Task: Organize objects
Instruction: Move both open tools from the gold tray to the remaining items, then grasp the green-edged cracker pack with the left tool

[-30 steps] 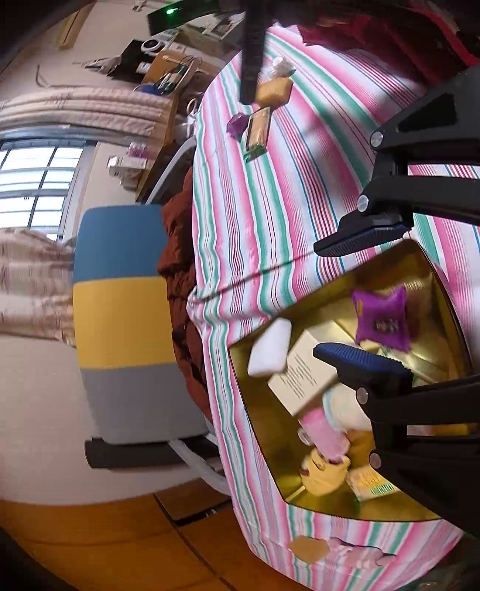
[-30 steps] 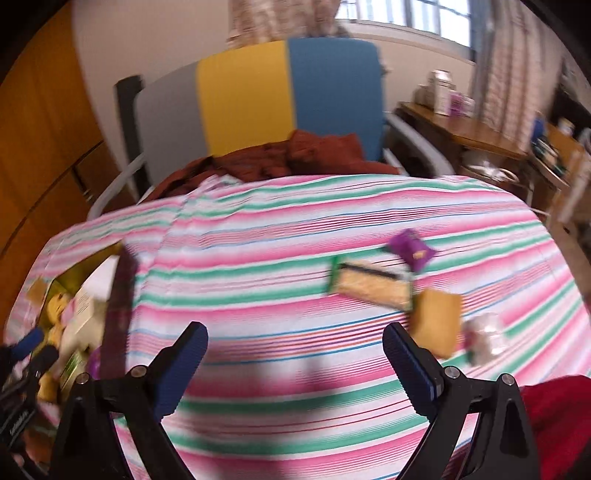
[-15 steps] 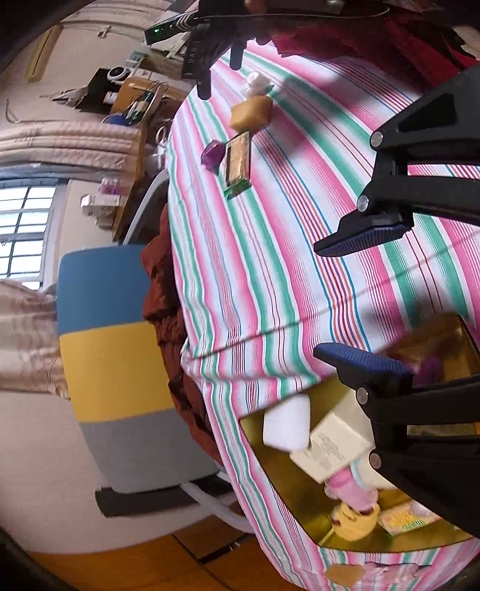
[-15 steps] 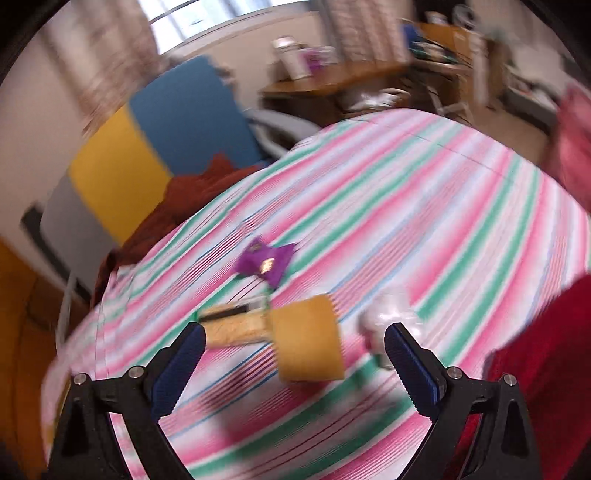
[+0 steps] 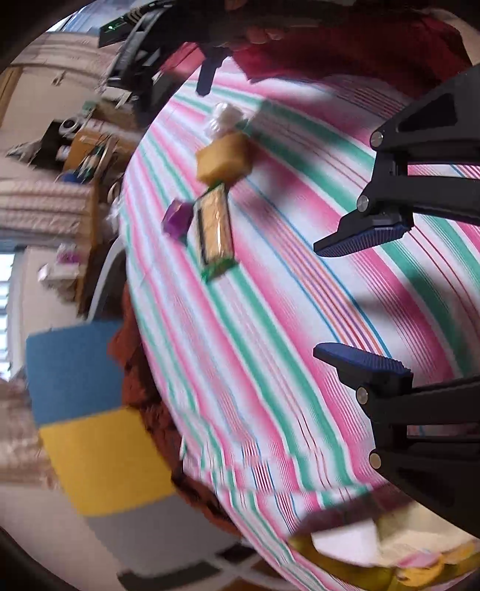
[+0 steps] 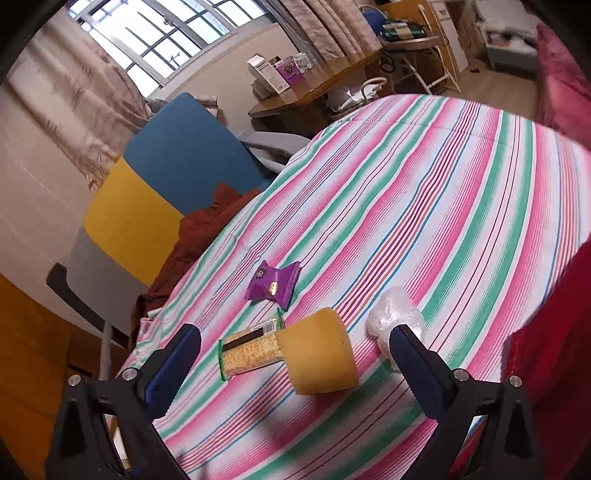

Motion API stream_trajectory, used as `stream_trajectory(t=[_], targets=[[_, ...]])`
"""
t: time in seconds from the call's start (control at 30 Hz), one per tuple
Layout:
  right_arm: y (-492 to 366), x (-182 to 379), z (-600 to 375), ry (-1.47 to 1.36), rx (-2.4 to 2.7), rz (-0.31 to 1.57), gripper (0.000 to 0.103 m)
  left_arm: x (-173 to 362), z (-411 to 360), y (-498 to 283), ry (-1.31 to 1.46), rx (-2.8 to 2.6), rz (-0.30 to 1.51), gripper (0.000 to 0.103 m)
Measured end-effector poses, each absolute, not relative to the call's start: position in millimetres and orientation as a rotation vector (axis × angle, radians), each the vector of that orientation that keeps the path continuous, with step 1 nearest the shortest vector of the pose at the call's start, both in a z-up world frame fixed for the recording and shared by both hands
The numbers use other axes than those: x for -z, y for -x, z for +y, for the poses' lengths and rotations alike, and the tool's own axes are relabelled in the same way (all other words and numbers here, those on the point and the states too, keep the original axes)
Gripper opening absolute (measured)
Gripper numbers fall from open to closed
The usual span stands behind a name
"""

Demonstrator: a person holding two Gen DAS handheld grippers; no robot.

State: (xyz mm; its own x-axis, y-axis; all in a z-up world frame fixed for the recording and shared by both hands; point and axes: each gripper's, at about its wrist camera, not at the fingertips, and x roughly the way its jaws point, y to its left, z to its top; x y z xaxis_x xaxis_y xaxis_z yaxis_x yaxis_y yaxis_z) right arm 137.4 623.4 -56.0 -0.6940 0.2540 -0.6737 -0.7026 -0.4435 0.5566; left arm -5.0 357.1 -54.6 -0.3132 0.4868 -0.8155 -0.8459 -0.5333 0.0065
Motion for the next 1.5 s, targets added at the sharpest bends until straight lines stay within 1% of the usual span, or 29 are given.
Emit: stream_trajectory(t=[0.13, 0.2, 0.23, 0.27, 0.3, 0.53, 0.73, 0.77, 1.0, 1.07, 1.1, 1.17, 1.2, 1.23, 1.5], targets=[[-135.7, 60.6, 626.5, 0.697, -2.153, 1.211, 0.103, 60.5, 398.8, 3.1, 0.907, -1.821, 0.687, 0.064], [-135.8, 61.8, 627.6, 0.69, -2.158, 1.224, 0.103, 63.8, 420.6, 3.8, 0.853, -1.743, 0.744, 0.067], [-136.3, 62.5, 628.1, 0.685, -2.158, 1.235, 0.103, 65.5, 431.8, 5.0, 0.822, -1.702, 0.764, 0.07], [-136.8, 63.4, 628.9, 0.68, -2.159, 1.249, 0.103, 67.4, 439.4, 6.3, 0.809, -1.672, 0.784, 0.077], [-137.1, 63.9, 629.5, 0.677, -2.158, 1.256, 0.103, 69.9, 447.9, 7.5, 0.797, -1.643, 0.811, 0.079], [-143.1, 69.2, 635.6, 0.631, -2.147, 1.34, 0.103, 84.7, 498.5, 19.9, 0.682, -1.504, 0.945, 0.082], [-146.2, 72.6, 639.1, 0.609, -2.125, 1.372, 0.103, 108.5, 527.7, 27.3, 0.703, -1.389, 1.008, 0.082], [-146.3, 72.9, 639.1, 0.608, -2.122, 1.372, 0.103, 111.6, 530.5, 28.5, 0.695, -1.388, 1.007, 0.084], [-146.3, 74.4, 639.6, 0.619, -2.104, 1.364, 0.103, 117.0, 536.4, 48.0, 0.82, -1.419, 0.842, 0.084], [-146.6, 74.4, 639.8, 0.619, -2.102, 1.363, 0.103, 116.9, 531.9, 50.1, 0.833, -1.442, 0.807, 0.08], [-147.5, 74.6, 640.2, 0.616, -2.099, 1.365, 0.103, 116.0, 529.5, 48.2, 0.83, -1.455, 0.811, 0.078], [-149.4, 75.5, 641.8, 0.607, -2.088, 1.375, 0.103, 113.0, 523.0, 43.8, 0.833, -1.469, 0.808, 0.061], [-150.2, 76.5, 642.6, 0.604, -2.081, 1.383, 0.103, 111.8, 519.0, 41.1, 0.831, -1.478, 0.815, 0.058], [-151.3, 77.8, 643.5, 0.602, -2.071, 1.393, 0.103, 110.7, 513.8, 38.7, 0.832, -1.489, 0.815, 0.052], [-152.1, 79.3, 645.8, 0.606, -2.043, 1.385, 0.103, 107.6, 442.9, 34.8, 0.96, -1.656, 0.705, 0.052]])
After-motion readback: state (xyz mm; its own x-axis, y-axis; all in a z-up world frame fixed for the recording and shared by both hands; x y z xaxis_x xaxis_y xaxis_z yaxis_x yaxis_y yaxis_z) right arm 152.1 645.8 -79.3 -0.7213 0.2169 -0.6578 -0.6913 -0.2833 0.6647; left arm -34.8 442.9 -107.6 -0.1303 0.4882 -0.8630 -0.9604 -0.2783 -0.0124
